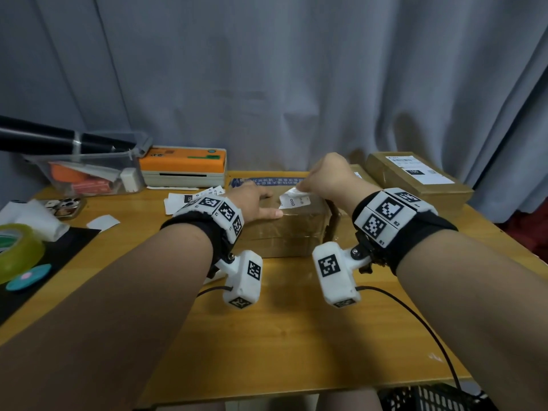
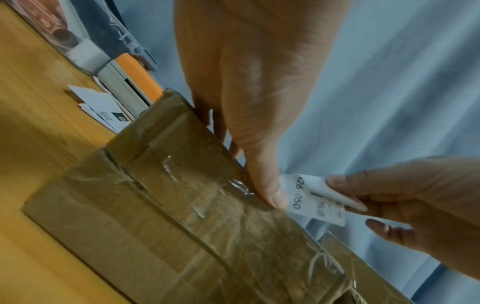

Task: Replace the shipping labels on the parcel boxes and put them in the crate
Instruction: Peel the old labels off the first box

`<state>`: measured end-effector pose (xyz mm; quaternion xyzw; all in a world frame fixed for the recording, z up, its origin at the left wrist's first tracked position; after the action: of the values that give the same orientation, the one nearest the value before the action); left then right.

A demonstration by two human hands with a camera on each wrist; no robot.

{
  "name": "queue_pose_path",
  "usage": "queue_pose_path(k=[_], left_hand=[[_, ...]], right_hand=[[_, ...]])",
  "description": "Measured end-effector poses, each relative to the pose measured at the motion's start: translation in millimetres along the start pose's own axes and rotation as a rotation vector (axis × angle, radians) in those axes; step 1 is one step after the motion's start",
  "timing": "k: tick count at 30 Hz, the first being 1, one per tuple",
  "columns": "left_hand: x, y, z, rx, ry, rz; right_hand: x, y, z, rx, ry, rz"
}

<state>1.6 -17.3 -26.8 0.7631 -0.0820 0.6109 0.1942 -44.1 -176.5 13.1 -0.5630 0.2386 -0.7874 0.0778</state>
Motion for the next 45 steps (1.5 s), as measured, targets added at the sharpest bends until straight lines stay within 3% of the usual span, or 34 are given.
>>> queue_pose_path(k=[3,5,8,13,18,24,30,34,37,40,43,45], left_hand=[[-1,-1,-1,-0.017,0.028,-0.029],[-1,-2,-3,-0.034,0.058,-0.101],[3,-5,-7,-0.055,0.077,-0.262],[23,-15,-16,-0.135,0.190,-0.568],[27,-19,-45,-0.205,0.057,-0.721],[5,-49,-62,-0.142,-0.025,-0.615],[-22,-77,-71,-0.072,-0.028,-0.412],[-37,-95,-69,0.029,0.003,-0.325],[-50,-111,-61,0.121,0.036,-0.194],[-61,-114,-53,0.164,0.022,-0.095],[-61,-109,-48,0.169,0.006,0.024],[-55,-105,-46,0.149,0.014,0.158]], right_hand=[[27,-6,-8,0.043,0.204,0.313],[49,-10,-18,0.075,0.266,0.401],[54,-11,-31,0.108,0.163,0.423],[19,-15,-44,0.136,0.041,0.407],[-12,-35,-56,0.221,-0.033,0.393],[-52,-59,-81,0.287,-0.192,0.400],[-96,-70,-98,0.285,-0.401,0.248],[-105,-72,-104,0.288,-0.438,0.157],[-92,-73,-102,0.301,-0.370,0.218],[-72,-73,-95,0.324,-0.209,0.264],[-54,-71,-85,0.379,0.003,0.145],[-48,-68,-77,0.408,0.077,-0.071]])
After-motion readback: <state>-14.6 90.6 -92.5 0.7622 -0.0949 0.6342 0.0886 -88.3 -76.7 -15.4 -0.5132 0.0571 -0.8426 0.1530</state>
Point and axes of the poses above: each hand's wrist, its own z-axis towards the middle knuckle, its own x-axis out of the back of the hand, y = z × x, the point moved 4 cm from there along z, towards the middle knuckle, and after that the axes turned 15 degrees about x, right-handed, at the moved point
